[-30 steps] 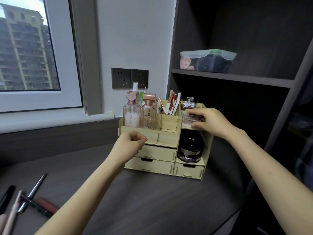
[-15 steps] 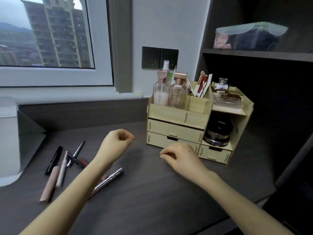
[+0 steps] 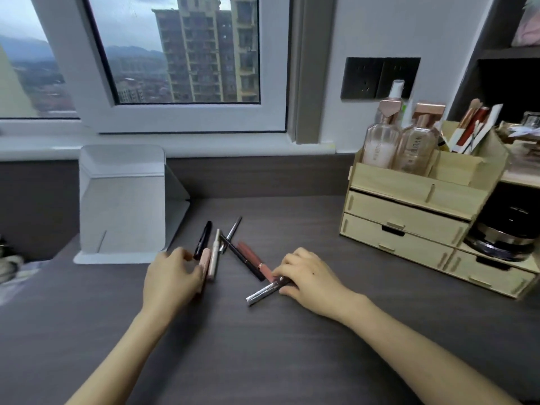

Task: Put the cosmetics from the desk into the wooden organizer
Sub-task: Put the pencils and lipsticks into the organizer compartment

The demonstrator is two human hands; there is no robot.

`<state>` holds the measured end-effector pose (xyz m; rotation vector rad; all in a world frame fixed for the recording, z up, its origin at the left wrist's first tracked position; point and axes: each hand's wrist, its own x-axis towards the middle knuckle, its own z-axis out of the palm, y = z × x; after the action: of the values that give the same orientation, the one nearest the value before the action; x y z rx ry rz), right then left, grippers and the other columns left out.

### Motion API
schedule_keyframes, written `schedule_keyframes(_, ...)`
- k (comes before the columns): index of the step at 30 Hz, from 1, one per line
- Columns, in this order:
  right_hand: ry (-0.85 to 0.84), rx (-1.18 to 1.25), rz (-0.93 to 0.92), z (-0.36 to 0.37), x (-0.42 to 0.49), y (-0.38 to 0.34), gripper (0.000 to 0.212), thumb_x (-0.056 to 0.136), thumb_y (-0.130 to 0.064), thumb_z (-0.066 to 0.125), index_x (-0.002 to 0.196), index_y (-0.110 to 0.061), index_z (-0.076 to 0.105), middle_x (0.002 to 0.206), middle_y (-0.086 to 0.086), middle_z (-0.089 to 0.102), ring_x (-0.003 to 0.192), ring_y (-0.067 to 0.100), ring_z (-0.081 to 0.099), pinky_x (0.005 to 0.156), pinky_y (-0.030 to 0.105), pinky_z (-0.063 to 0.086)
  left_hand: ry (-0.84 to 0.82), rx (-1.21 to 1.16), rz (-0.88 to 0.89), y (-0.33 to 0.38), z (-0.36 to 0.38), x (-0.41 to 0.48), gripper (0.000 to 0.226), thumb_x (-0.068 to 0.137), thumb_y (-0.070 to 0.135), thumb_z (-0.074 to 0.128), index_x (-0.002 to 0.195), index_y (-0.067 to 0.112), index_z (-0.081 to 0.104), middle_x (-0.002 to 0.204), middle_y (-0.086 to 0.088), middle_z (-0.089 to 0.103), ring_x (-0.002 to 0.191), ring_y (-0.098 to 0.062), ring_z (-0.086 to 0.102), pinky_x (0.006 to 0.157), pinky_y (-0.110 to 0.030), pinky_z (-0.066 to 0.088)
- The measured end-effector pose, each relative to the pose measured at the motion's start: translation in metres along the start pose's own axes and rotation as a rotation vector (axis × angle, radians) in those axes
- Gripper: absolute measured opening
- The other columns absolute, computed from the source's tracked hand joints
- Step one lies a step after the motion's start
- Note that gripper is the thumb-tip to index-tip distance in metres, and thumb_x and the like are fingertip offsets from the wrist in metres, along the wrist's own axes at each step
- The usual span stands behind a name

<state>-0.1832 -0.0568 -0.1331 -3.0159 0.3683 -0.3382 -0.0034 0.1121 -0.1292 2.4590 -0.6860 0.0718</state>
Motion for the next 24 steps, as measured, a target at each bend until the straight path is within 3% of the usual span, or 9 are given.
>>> schedule_keyframes(6,-0.027,0.067,0.015,-0.007,-0.006,0.009,0.022,0.089,-0.031,0.058,0.107,-0.018,0.062,0.104,-0.001,0.062,0.102,0.017,0.046,0.087,0.027,0.038,-0.077,0.037,0.018,0.001,0.004,0.009,0.023,0.077,0.037,0.062,0.090,0.018,0.063,0.099,-0.011,0.062,0.095,-0.029,0.058,0.067,-0.030,0.039)
schedule_keyframes(13,0.023,0.211,0.112,-0.016,-0.023,0.018,0.008,0.093,-0.026,0.052,0.096,-0.020,0.057,0.096,-0.006,0.061,0.091,0.014,0.052,0.080,0.027,0.041,-0.136,0.162,0.033,0.008,0.012,0.010,0.035,0.075,0.034,0.066,0.095,0.008,0.055,0.097,-0.012,0.065,0.092,-0.032,0.060,0.064,-0.031,0.038)
schedule_keyframes(19,0.104,0.435,0.211,-0.033,-0.033,0.024,0.006,0.090,-0.025,0.059,0.092,-0.024,0.064,0.090,-0.011,0.065,0.084,0.005,0.059,0.076,0.024,0.046,-0.410,0.103,-0.044,0.008,-0.006,0.013,0.027,0.065,0.029,0.074,0.084,0.010,0.069,0.065,-0.003,0.073,0.058,-0.016,0.068,0.061,-0.025,0.052)
schedule_keyframes(22,0.156,0.580,0.261,-0.034,-0.035,0.021,0.005,0.086,-0.024,0.064,0.084,-0.027,0.066,0.082,-0.015,0.067,0.078,-0.001,0.059,0.068,0.013,0.043,-0.428,0.124,-0.048,0.009,-0.016,0.009,0.016,0.066,0.022,0.070,0.073,0.008,0.073,0.050,-0.001,0.063,0.048,-0.013,0.057,0.049,-0.021,0.043)
schedule_keyframes(24,0.216,0.689,0.307,-0.035,-0.037,0.019,0.009,0.084,-0.023,0.067,0.076,-0.026,0.065,0.069,-0.017,0.065,0.063,-0.001,0.056,0.059,0.012,0.039,-0.400,0.109,-0.048,0.013,-0.023,0.006,0.011,0.069,0.017,0.068,0.072,0.008,0.073,0.053,-0.002,0.061,0.051,-0.014,0.055,0.046,-0.021,0.037)
